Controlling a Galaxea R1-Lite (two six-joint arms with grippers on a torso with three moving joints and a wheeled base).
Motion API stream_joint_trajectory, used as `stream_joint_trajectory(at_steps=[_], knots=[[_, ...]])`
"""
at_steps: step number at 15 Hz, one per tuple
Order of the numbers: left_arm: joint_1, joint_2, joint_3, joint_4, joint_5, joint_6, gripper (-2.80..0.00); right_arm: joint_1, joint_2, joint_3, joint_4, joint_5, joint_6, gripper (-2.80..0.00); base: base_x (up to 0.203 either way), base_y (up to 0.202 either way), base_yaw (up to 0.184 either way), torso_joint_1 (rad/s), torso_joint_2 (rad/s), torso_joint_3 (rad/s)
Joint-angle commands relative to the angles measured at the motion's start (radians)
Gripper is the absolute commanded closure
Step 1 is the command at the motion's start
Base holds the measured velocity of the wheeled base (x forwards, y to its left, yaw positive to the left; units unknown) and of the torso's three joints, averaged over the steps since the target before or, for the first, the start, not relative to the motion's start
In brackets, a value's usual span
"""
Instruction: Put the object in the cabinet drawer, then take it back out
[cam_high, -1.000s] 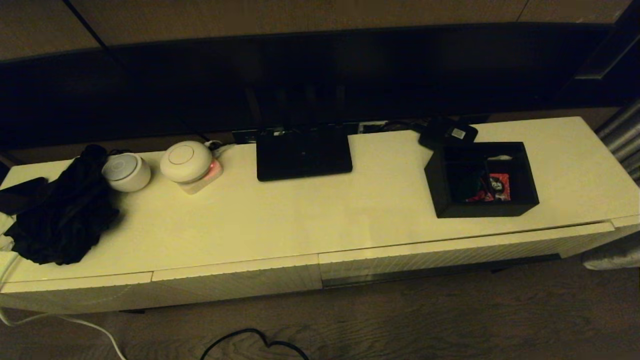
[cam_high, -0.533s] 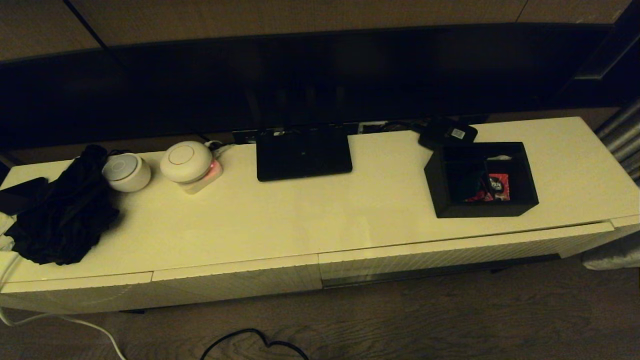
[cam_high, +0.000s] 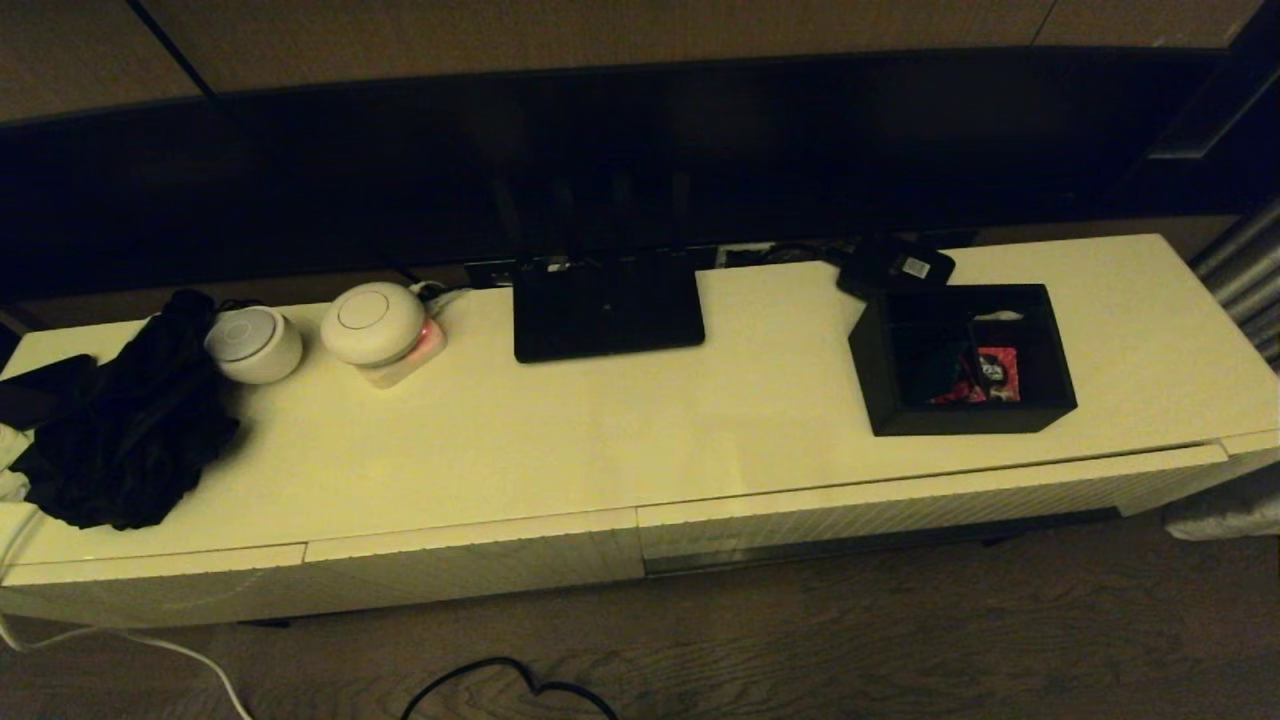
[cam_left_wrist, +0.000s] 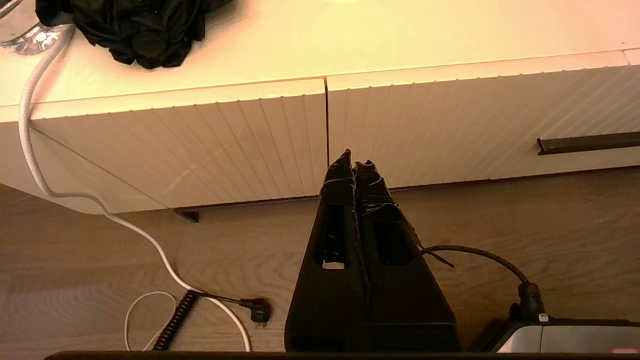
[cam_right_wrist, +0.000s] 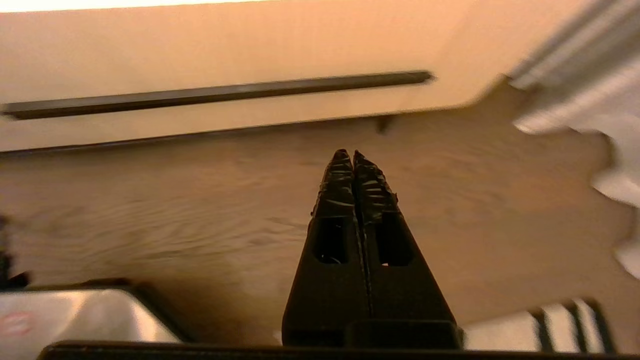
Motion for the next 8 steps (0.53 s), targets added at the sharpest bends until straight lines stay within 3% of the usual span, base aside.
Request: stream_joint_trajectory(at_steps=[1,4,8], knots=[[0.000,0.000,0.003,0.000,0.001,0.000,0.00,0.000,-0.061,0.034,-0.036,0.036,0.000,0.00,0.000,0.000,0.000,0.000,0.00,0.000],[0.000,0.000,0.003,0.000,0.001,0.000,0.00,0.000,-0.060,0.142,-0.251,0.078,-0.017,0.00,0.000,0.000,0.000,0.000,0.00,0.000],[0.000,0.000,0.003,0.000,-0.001,0.000,0.00,0.000,-0.057,0.152,-0.177,0.125,-0.041,0.00,0.000,0.000,0.000,0.000,0.00,0.000]])
